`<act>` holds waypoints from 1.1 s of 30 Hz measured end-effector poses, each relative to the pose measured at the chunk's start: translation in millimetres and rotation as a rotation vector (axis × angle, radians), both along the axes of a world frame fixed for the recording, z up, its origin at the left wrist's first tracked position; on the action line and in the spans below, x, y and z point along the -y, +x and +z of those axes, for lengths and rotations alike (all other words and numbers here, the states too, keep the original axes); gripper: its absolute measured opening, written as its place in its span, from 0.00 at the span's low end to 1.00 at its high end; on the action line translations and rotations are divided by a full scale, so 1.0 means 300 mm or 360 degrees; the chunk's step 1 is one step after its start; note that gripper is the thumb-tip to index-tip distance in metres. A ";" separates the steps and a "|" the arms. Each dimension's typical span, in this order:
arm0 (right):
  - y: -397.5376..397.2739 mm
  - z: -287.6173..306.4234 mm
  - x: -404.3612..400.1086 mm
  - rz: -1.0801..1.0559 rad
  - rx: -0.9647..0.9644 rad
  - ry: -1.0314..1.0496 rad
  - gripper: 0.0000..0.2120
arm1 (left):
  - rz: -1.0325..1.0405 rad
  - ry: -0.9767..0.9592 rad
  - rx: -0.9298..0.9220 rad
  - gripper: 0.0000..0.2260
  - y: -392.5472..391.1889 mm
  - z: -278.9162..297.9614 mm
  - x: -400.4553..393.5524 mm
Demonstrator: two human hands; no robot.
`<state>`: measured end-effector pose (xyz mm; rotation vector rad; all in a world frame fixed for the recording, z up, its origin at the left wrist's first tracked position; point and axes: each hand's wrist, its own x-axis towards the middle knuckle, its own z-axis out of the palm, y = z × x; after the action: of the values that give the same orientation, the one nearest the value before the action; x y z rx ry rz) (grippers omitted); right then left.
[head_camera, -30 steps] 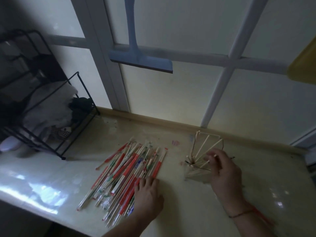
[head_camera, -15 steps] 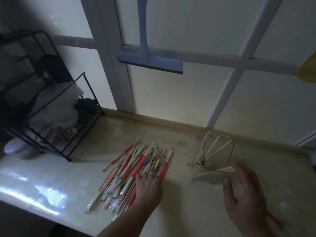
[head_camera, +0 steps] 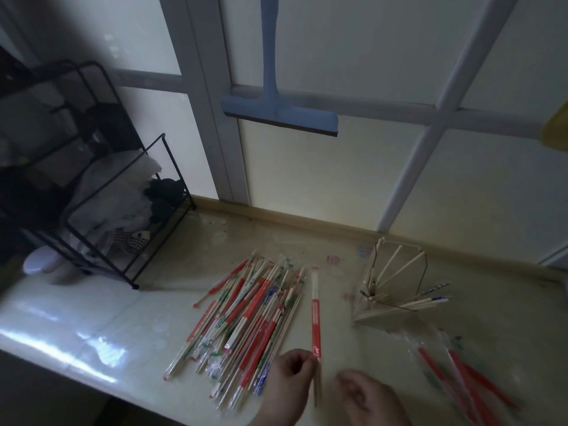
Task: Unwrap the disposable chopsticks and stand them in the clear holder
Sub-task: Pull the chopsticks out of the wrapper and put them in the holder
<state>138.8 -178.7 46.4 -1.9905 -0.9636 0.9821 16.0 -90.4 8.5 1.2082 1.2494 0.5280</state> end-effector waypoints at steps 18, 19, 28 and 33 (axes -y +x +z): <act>0.077 0.200 0.019 0.0243 -0.0581 -0.0087 0.11 | 0.0182 -0.0167 0.1044 0.11 0.150 0.466 -0.243; 0.080 0.208 0.018 0.0250 -0.0567 -0.0064 0.11 | 0.0175 -0.0210 0.1066 0.11 0.156 0.467 -0.233; 0.091 0.235 0.003 0.0160 -0.0653 0.0093 0.10 | 0.0411 -0.0443 0.1332 0.12 0.185 0.434 -0.251; 0.106 0.281 -0.007 -0.0166 -0.0805 0.0228 0.15 | 0.0630 -0.0613 0.1539 0.12 0.189 0.419 -0.309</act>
<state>170.7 -176.5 130.6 -1.5462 -0.6224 1.2388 72.6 2.2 134.2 0.2677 0.6774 0.9602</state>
